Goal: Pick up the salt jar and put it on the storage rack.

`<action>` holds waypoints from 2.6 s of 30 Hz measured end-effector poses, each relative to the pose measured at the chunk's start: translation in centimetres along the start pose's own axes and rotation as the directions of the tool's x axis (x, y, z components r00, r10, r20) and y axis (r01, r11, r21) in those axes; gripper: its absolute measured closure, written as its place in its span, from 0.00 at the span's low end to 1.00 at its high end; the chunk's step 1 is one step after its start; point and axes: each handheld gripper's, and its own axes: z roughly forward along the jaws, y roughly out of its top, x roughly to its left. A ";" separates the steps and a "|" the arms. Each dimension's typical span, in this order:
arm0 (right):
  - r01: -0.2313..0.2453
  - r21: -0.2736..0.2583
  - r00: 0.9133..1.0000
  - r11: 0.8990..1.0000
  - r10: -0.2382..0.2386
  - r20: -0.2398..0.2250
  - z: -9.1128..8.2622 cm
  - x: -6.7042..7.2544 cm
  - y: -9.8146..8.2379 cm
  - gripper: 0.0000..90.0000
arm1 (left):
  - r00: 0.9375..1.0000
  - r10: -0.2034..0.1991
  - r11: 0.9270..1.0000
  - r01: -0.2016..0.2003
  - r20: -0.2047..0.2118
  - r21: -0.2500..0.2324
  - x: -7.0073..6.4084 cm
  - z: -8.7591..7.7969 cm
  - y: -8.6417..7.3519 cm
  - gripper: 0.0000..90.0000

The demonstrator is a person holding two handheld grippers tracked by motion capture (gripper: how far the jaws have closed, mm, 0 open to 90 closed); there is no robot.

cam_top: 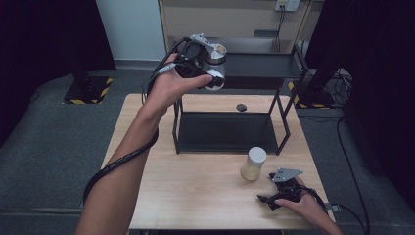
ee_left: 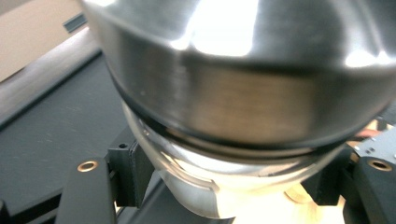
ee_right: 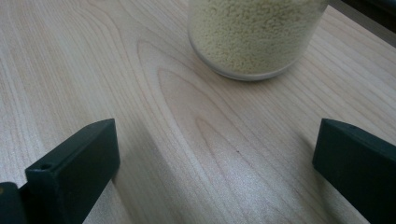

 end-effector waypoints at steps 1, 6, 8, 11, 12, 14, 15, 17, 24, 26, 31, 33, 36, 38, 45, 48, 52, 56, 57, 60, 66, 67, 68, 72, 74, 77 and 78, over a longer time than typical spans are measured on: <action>0.000 0.000 1.000 1.000 0.000 0.000 0.0 0.0 0.0 0.01 | 1.000 -0.006 1.000 0.006 -0.007 -0.002 0.1 0.0 0.1 0.33; -0.002 0.000 1.000 1.000 0.002 0.001 0.0 0.0 0.0 0.01 | 0.998 -0.045 0.998 0.044 -0.045 -0.033 0.5 0.4 0.6 0.33; -0.002 0.000 1.000 1.000 0.002 0.001 0.0 0.0 0.0 0.01 | 0.996 -0.054 0.998 0.052 -0.064 -0.032 0.5 0.6 0.8 0.33; -0.002 0.000 1.000 1.000 0.002 0.001 0.0 0.0 0.0 0.01 | 0.994 -0.072 0.997 0.070 -0.088 -0.027 0.8 0.9 1.3 0.33; -0.002 0.000 1.000 1.000 0.002 0.000 0.0 0.0 0.0 0.01 | 0.993 -0.081 0.996 0.078 -0.091 -0.031 1.1 1.1 1.3 0.33; -0.002 0.000 1.000 1.000 0.002 0.001 0.0 0.0 0.0 0.01 | 0.991 -0.091 0.996 0.089 -0.098 -0.030 1.5 1.6 1.4 0.33; -0.003 0.000 1.000 1.000 0.003 0.000 0.0 0.0 0.0 0.01 | 0.990 -0.094 0.995 0.091 -0.105 -0.031 1.5 1.8 1.5 0.33; -0.004 -0.001 1.000 1.000 0.004 -0.001 0.0 0.0 0.0 0.02 | 0.987 -0.111 0.993 0.108 -0.113 -0.038 1.8 2.3 1.4 0.33; -0.002 -0.001 1.000 1.000 0.002 0.001 0.0 0.0 0.0 0.02 | 0.980 -0.136 0.991 0.134 -0.147 -0.021 2.5 4.0 2.1 0.33; -0.001 -0.001 1.000 1.000 0.001 0.001 0.0 0.0 0.0 0.02 | 0.979 -0.135 0.991 0.134 -0.153 -0.016 2.4 4.2 2.2 0.33; -0.002 -0.001 1.000 1.000 0.002 0.000 0.0 0.0 0.0 0.02 | 0.978 -0.149 0.989 0.151 -0.147 -0.002 2.8 5.1 2.4 0.33; -0.002 -0.001 1.000 1.000 0.002 0.000 0.0 0.0 0.0 0.02 | 0.977 -0.159 0.987 0.160 -0.144 -0.005 2.9 5.3 2.3 0.33; -0.002 -0.001 1.000 1.000 0.002 0.000 0.0 0.0 0.0 0.02 | 0.975 -0.173 0.985 0.174 -0.136 -0.007 3.3 5.5 2.1 0.33; -0.002 -0.001 1.000 1.000 0.002 0.000 0.0 0.0 0.0 0.02 | 0.975 -0.171 0.985 0.173 -0.139 0.002 3.3 5.7 2.2 0.33; -0.002 -0.001 1.000 1.000 0.002 0.000 0.0 0.0 0.0 0.02 | 0.975 -0.182 0.983 0.184 -0.129 0.011 3.6 6.3 2.3 0.33; -0.002 -0.001 1.000 1.000 0.002 0.000 0.0 0.0 0.0 0.02 | 0.975 -0.178 0.983 0.182 -0.132 0.019 3.6 6.6 2.4 0.33; -0.002 -0.001 1.000 1.000 0.002 0.000 0.0 0.0 0.0 0.02 | 0.974 -0.183 0.982 0.187 -0.131 0.012 3.7 6.8 2.4 0.33; -0.002 -0.001 1.000 1.000 0.002 -0.001 0.0 0.0 0.0 0.02 | 0.974 -0.181 0.983 0.185 -0.134 0.015 3.6 6.8 2.4 0.33; -0.002 -0.001 1.000 1.000 0.002 -0.001 0.0 0.0 0.0 0.02 | 0.974 -0.183 0.982 0.186 -0.133 0.013 3.6 6.8 2.4 0.33; -0.001 -0.001 1.000 1.000 0.001 0.000 0.0 0.0 0.0 0.02 | 0.974 -0.181 0.983 0.184 -0.136 0.012 3.6 6.8 2.3 0.33; -0.001 -0.001 1.000 1.000 0.001 0.000 0.0 0.0 0.0 0.02 | 0.976 -0.156 0.987 0.161 -0.155 0.023 2.9 6.5 2.4 0.18; -0.001 -0.001 1.000 1.000 0.001 0.000 0.0 0.0 0.0 0.02 | 0.976 -0.156 0.987 0.161 -0.155 0.023 2.9 6.5 2.4 0.16; -0.001 -0.001 1.000 1.000 0.001 0.000 0.0 0.0 0.0 0.02 | 0.976 -0.155 0.987 0.160 -0.156 0.020 2.7 6.3 2.3 0.16; -0.002 -0.001 1.000 1.000 0.002 0.000 0.0 0.0 0.0 0.02 | 0.973 -0.137 0.990 0.140 -0.185 0.001 1.7 4.9 2.0 0.09; -0.001 -0.001 1.000 1.000 0.001 0.000 0.0 0.0 0.0 0.02 | 0.974 -0.124 0.992 0.126 -0.190 -0.001 1.2 4.1 1.8 0.08; -0.001 -0.001 1.000 1.000 0.001 0.000 0.0 0.0 0.0 0.02 | 0.974 -0.112 0.994 0.113 -0.197 -0.007 0.4 3.0 1.2 0.07; 0.000 -0.001 1.000 1.000 0.000 0.000 0.0 0.0 0.0 0.02 | 0.975 -0.105 0.994 0.105 -0.198 -0.009 0.2 2.5 0.9 0.07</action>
